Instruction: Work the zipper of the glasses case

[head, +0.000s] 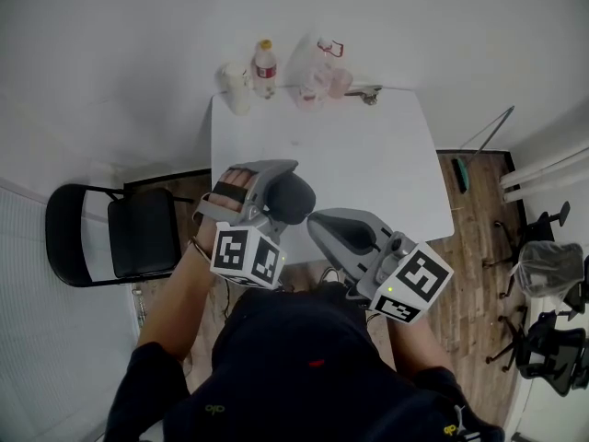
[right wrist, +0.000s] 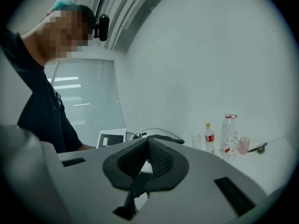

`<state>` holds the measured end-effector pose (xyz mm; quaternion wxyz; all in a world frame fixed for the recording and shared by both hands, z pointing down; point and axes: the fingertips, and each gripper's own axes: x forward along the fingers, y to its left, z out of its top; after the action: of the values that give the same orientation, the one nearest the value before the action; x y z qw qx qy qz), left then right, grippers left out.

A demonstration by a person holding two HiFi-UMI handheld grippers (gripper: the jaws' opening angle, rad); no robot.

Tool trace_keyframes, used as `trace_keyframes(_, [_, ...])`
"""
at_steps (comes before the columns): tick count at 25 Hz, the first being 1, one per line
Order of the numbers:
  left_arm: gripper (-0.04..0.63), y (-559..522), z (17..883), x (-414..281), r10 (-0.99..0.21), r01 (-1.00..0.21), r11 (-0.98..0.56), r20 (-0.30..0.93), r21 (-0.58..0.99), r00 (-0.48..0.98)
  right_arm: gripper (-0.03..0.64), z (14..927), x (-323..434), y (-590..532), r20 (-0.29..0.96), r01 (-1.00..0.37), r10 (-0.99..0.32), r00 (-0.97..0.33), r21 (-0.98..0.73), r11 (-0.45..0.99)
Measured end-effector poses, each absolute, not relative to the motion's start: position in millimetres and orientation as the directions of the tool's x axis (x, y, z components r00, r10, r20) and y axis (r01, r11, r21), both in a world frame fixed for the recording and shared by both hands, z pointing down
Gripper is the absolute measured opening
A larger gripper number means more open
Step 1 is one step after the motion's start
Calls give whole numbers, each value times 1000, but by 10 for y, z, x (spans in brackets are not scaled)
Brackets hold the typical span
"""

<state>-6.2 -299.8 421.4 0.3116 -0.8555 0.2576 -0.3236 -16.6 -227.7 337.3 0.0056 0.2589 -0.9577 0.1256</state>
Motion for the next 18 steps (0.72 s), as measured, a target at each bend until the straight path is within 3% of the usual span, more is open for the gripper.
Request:
trace_keyframes(6, [269, -3056, 4284, -51, -659, -252, -680, 423, -689, 622, 21, 3436, -296, -2273, 126, -516, -501, -856, -178, 838])
trace_keyframes(18, [270, -3022, 4378, -55, -664, -304, -704, 442, -642, 604, 21, 3555, -387, -2250, 120, -460, -445, -887, -290, 839])
